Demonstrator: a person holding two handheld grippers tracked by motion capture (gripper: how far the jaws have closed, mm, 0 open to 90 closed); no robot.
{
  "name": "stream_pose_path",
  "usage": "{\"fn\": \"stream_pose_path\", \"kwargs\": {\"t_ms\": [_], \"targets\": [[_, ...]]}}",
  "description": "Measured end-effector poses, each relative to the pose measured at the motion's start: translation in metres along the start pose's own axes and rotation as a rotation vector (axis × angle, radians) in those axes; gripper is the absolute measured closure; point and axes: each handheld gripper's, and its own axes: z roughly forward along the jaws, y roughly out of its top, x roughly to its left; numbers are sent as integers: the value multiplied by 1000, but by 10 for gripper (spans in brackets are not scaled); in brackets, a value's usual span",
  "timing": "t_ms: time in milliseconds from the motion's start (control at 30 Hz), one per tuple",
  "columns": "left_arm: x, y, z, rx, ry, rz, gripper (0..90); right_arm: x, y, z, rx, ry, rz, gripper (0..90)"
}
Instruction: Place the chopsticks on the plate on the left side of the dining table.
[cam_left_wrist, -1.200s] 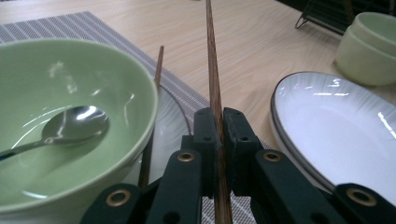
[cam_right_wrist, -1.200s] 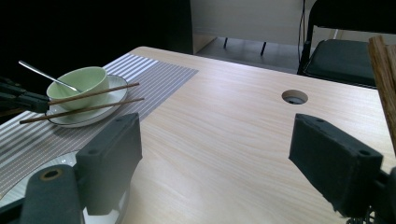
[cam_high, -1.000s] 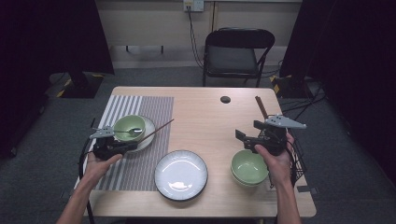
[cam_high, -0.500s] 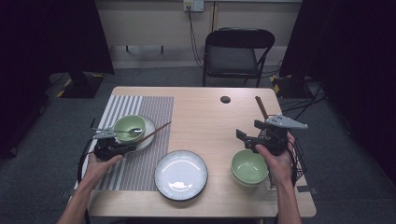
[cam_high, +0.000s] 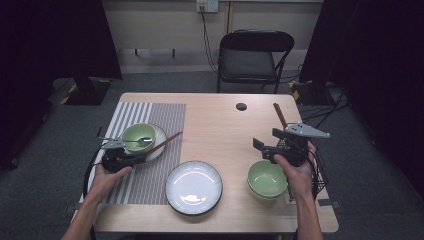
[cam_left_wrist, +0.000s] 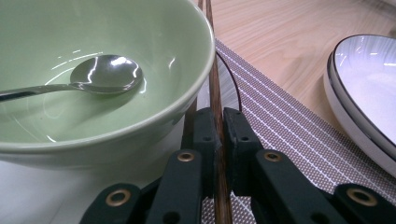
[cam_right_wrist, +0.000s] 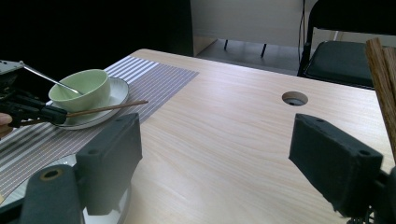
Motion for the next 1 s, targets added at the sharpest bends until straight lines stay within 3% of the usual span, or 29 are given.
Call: {"fn": "stream_pose_path", "kwargs": {"t_ms": [1000], "targets": [[-2,-1,0,9,15,14,830,1,0,0,6,7,-13,163]]}}
